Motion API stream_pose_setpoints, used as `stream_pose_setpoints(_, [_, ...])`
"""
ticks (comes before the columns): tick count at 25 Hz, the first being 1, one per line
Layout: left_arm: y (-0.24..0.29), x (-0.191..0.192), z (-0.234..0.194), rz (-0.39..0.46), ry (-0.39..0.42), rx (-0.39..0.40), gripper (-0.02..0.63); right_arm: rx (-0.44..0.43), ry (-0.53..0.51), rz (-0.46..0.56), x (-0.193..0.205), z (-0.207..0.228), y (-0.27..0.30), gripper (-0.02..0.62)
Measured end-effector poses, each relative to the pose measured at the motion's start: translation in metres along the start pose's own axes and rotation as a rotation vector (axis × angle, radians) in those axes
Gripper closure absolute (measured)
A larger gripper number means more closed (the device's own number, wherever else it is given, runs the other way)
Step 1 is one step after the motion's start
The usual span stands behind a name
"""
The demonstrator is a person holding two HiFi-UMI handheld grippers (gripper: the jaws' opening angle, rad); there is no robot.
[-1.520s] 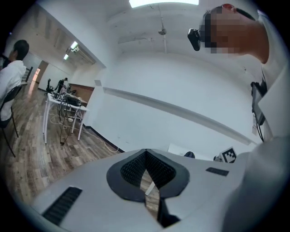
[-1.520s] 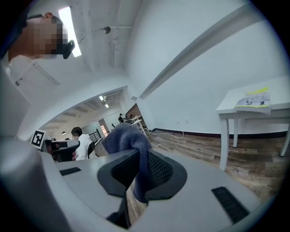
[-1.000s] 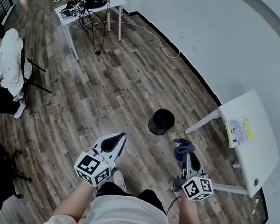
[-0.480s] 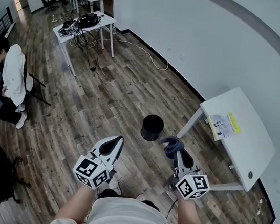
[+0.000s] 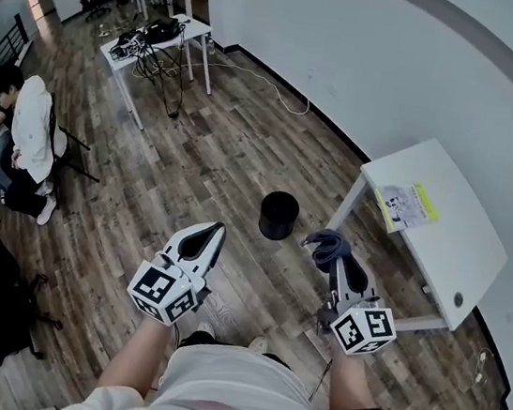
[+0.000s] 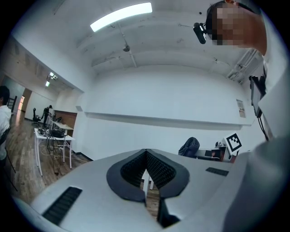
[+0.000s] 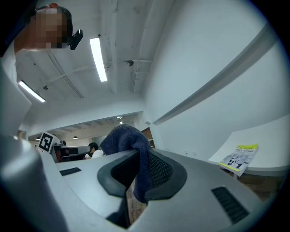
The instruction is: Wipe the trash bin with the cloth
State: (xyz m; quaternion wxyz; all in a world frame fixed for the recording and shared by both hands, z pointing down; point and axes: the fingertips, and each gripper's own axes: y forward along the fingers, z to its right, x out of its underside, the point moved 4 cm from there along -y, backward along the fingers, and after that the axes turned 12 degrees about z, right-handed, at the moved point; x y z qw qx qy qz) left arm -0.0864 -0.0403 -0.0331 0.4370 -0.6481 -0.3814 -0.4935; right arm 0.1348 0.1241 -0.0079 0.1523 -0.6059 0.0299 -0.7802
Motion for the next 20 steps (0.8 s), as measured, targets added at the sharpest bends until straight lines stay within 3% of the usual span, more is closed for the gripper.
stream_pose_setpoints(7, [-0.004,0.003,0.004,0.008,-0.030,0.040,0.598,0.013,-0.022,-0.017,-0.004,-0.013,0.004,0.551])
stream_pose_setpoints(20, [-0.042,-0.012,-0.040,0.023,-0.049,-0.005,0.597,-0.039,-0.057,-0.064,0.011,-0.066,0.025,0.549])
